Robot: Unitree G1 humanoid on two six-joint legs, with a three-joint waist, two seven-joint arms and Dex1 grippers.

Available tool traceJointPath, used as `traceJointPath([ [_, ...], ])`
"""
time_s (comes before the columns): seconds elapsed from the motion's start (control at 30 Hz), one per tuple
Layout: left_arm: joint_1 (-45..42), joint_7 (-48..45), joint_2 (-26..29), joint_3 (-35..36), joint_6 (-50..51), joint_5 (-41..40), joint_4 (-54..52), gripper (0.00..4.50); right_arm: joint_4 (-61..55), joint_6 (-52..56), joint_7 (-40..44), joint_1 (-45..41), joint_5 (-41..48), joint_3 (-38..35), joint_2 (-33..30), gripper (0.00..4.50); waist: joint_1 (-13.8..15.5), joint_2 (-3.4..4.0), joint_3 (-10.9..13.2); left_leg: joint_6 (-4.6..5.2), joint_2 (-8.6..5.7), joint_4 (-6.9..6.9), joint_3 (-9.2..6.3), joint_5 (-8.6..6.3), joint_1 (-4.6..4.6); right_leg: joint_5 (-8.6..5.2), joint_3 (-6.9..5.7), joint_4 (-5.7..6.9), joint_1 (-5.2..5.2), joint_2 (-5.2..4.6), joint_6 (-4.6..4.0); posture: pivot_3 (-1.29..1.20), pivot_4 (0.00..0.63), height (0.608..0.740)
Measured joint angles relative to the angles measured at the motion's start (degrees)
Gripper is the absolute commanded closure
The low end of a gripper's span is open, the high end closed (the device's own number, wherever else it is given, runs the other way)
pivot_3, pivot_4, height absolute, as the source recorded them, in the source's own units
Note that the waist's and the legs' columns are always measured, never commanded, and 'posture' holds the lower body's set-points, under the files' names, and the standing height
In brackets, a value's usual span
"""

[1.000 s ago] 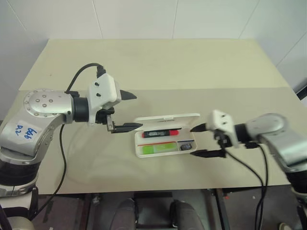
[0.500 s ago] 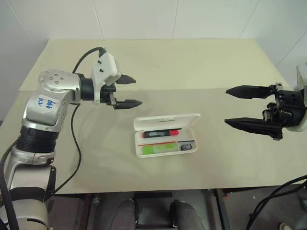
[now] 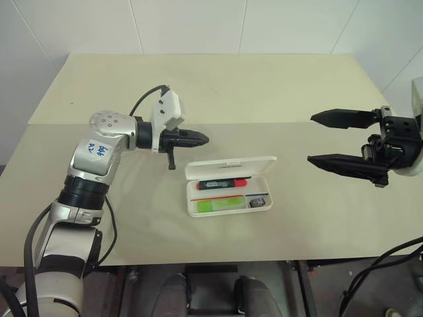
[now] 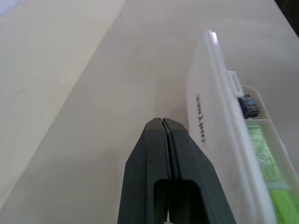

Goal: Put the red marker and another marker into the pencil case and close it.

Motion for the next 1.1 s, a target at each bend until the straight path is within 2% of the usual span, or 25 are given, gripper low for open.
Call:
traceJointPath([
  [0.4, 7.94, 0.05, 2.93, -3.02, 5.76, 0.93, -15.51, 4.48, 1.36, -0.43, 0.46, -1.44, -0.61, 2.20, -0.44, 0.00, -0.01, 0.00, 0.00, 0.00, 0.01, 0.01, -0.01, 0.00, 0.02, 0.00, 0.02, -0.04, 0.00, 0.00, 0.00, 0.00, 0.150, 0.740],
  [0.6, 12.07, 3.24, 4.23, -8.25, 5.66, 7.69, -16.75, 4.48, 1.17, -1.32, 0.51, -1.19, -1.79, 3.64, -0.45, 0.00, 0.01, 0.01, 0.00, 0.02, 0.01, 0.00, -0.01, -0.01, 0.02, 0.00, 0.03, -0.09, 0.00, -0.01, 0.00, 0.00, 0.150, 0.740],
  [0.77, 15.13, 7.20, 3.05, -10.66, 5.61, 11.35, -21.02, 4.48, 0.14, -1.52, 0.11, -0.70, -2.80, 4.56, -0.45, 0.00, 0.11, 0.04, -0.04, 0.03, 0.01, 0.01, -0.01, -0.02, 0.03, 0.00, 0.03, -0.22, 0.03, -0.04, 0.00, 0.00, 0.150, 0.740],
  [1.1, 17.91, 11.27, -0.08, -11.02, 9.10, 11.53, -24.90, 4.48, 0.68, -5.88, 1.26, 1.24, -12.07, 12.13, -1.08, 0.00, 0.11, 0.10, -0.12, 0.07, -0.01, 0.07, -0.01, -0.04, 0.07, 0.00, 0.05, -0.15, 0.06, -0.07, 0.00, 0.00, 0.150, 0.740],
])
